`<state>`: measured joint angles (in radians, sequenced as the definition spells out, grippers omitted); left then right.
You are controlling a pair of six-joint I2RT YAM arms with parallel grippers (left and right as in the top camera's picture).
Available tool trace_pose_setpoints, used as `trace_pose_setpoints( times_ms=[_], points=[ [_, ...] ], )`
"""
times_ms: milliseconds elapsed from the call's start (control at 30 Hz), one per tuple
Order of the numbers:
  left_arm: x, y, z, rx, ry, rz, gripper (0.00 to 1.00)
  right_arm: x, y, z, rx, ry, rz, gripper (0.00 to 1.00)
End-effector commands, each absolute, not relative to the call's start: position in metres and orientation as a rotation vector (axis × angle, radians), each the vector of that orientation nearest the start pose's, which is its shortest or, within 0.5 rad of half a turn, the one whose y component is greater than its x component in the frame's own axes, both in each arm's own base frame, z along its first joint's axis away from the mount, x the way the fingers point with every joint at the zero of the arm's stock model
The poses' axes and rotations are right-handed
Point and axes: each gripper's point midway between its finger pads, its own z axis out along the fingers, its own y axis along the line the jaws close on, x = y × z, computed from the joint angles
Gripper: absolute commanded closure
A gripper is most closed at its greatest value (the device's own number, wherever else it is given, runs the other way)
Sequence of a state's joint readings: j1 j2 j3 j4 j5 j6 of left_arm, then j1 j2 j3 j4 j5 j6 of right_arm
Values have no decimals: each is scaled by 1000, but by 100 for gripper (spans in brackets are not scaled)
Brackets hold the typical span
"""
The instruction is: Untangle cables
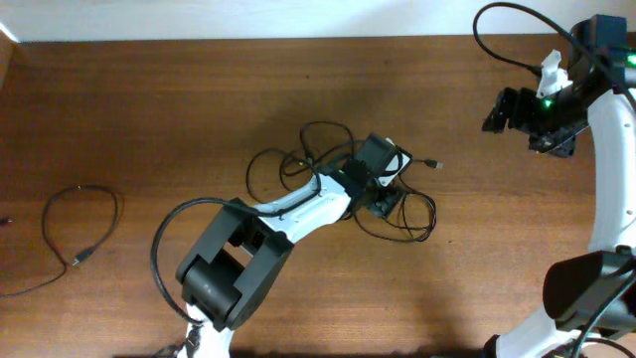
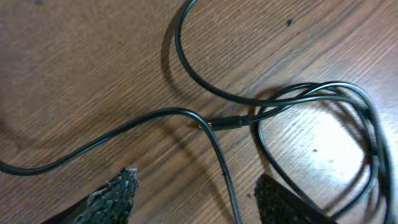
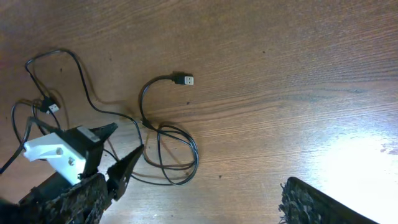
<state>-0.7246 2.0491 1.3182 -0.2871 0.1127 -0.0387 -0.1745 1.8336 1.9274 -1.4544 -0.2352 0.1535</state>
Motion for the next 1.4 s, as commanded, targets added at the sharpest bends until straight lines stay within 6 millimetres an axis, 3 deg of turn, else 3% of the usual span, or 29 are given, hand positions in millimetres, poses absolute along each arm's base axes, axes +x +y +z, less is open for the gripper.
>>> trace_pose_setpoints(
  times_ms=[0, 200, 233, 300, 367, 467, 567, 767, 833, 933, 1100, 1267, 1367],
  points=[
    [361, -341, 9, 920, 2479, -384, 38, 378, -29, 210, 439, 2891, 323, 9],
    [354, -356, -5, 958, 2461, -396, 41, 379, -29, 210, 438, 2890, 323, 7],
    [353, -357, -5, 961, 2460, -397, 46, 379, -29, 210, 437, 2888, 322, 7],
    [355, -352, -7, 953, 2468, -373, 72, 379, -29, 210, 437, 2887, 322, 5],
    [355, -349, -8, 950, 2476, -351, 88, 380, -29, 210, 436, 2884, 322, 5],
    [356, -345, 4, 941, 2475, -346, 100, 380, -29, 210, 436, 2883, 322, 4],
    [363, -335, 32, 900, 2458, -350, 100, 380, -29, 210, 436, 2884, 322, 4],
    [388, -289, 133, 728, 2347, -363, 100, 380, -29, 210, 437, 2884, 323, 1],
    [392, -265, 185, 650, 2267, -369, 100, 380, -29, 210, 437, 2884, 323, 1],
    [392, -233, 229, 566, 2206, -359, 100, 380, -29, 210, 437, 2884, 323, 1],
    [389, -217, 251, 529, 2175, -382, 100, 380, -29, 210, 437, 2884, 322, 1],
    [394, -218, 269, 511, 2137, -393, 100, 380, -29, 210, 437, 2884, 322, 1],
    [393, -218, 268, 505, 2143, -396, 100, 380, -29, 210, 437, 2884, 322, 1]
  ],
)
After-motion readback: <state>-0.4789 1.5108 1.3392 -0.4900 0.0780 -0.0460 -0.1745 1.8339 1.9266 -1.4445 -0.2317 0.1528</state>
